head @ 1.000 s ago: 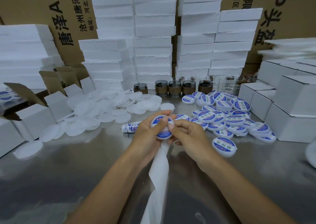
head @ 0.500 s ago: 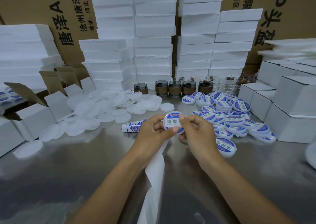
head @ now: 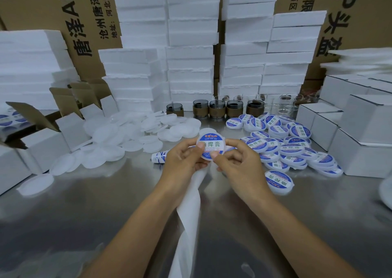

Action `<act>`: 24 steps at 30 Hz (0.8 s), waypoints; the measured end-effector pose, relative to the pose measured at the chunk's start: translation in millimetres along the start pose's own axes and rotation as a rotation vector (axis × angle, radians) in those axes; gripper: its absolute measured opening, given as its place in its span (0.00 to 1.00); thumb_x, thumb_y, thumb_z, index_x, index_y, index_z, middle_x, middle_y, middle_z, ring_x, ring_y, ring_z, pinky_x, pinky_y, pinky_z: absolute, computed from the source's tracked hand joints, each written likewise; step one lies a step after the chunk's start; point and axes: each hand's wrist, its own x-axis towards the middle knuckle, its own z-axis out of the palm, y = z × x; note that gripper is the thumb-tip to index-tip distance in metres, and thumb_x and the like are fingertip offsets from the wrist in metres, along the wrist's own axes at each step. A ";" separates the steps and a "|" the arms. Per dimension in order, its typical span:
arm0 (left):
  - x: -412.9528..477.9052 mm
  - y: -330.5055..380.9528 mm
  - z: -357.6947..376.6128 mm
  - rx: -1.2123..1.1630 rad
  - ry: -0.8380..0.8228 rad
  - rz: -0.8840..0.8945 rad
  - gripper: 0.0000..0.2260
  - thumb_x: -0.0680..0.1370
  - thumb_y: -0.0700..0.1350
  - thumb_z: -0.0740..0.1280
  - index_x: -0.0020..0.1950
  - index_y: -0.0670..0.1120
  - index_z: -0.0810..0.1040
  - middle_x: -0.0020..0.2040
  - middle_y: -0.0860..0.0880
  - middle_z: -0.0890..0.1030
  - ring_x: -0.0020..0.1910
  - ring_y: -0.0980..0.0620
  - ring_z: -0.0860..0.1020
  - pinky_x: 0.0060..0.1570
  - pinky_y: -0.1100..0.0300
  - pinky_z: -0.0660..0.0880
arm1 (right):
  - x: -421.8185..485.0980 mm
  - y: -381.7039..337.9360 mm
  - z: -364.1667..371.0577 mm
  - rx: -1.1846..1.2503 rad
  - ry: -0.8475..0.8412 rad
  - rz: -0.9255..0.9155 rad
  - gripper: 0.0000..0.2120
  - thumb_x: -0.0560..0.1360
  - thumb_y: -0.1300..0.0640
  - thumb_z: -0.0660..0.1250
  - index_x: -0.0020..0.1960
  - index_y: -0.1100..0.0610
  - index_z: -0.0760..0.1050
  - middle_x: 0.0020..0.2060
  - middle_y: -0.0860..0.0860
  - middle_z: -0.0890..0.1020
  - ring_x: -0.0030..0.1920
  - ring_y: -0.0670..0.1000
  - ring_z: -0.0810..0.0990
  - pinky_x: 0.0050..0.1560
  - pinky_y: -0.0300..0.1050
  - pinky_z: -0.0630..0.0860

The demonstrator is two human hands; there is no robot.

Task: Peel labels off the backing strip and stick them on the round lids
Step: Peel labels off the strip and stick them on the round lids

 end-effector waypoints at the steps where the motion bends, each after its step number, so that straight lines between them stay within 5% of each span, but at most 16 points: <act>1: -0.2 0.1 -0.1 0.003 0.005 -0.001 0.07 0.77 0.44 0.65 0.51 0.43 0.79 0.41 0.46 0.85 0.38 0.52 0.80 0.46 0.59 0.79 | -0.7 0.0 0.9 -0.010 -0.010 -0.003 0.13 0.71 0.60 0.71 0.52 0.50 0.73 0.35 0.55 0.82 0.36 0.50 0.78 0.42 0.45 0.76; 5: -1.2 0.7 0.4 -0.002 0.001 -0.004 0.05 0.77 0.44 0.66 0.50 0.44 0.80 0.41 0.46 0.84 0.39 0.51 0.80 0.46 0.58 0.79 | -0.4 -0.2 1.8 -0.038 -0.014 -0.002 0.15 0.71 0.61 0.71 0.53 0.49 0.71 0.39 0.59 0.82 0.38 0.54 0.79 0.47 0.51 0.77; 10: -0.4 2.3 -0.1 -0.064 -0.015 -0.039 0.08 0.76 0.42 0.66 0.53 0.42 0.79 0.44 0.44 0.85 0.40 0.50 0.82 0.43 0.62 0.79 | 4.1 -1.4 -3.9 0.013 -0.019 0.008 0.14 0.73 0.62 0.68 0.49 0.44 0.74 0.32 0.49 0.78 0.28 0.44 0.77 0.30 0.32 0.72; 16: 0.1 5.7 -1.9 -0.077 -0.024 -0.073 0.07 0.77 0.42 0.65 0.53 0.47 0.79 0.43 0.48 0.85 0.42 0.51 0.83 0.46 0.62 0.80 | 16.4 4.1 -28.5 -0.002 0.132 0.058 0.14 0.75 0.61 0.67 0.48 0.41 0.76 0.27 0.44 0.77 0.24 0.41 0.75 0.27 0.33 0.73; 24: 1.8 6.4 -8.3 -0.090 0.029 -0.085 0.06 0.78 0.40 0.63 0.52 0.46 0.79 0.36 0.50 0.83 0.38 0.51 0.81 0.45 0.62 0.80 | 30.5 14.5 -57.6 -0.065 0.392 0.134 0.11 0.74 0.62 0.68 0.54 0.52 0.76 0.33 0.53 0.81 0.28 0.42 0.79 0.38 0.39 0.78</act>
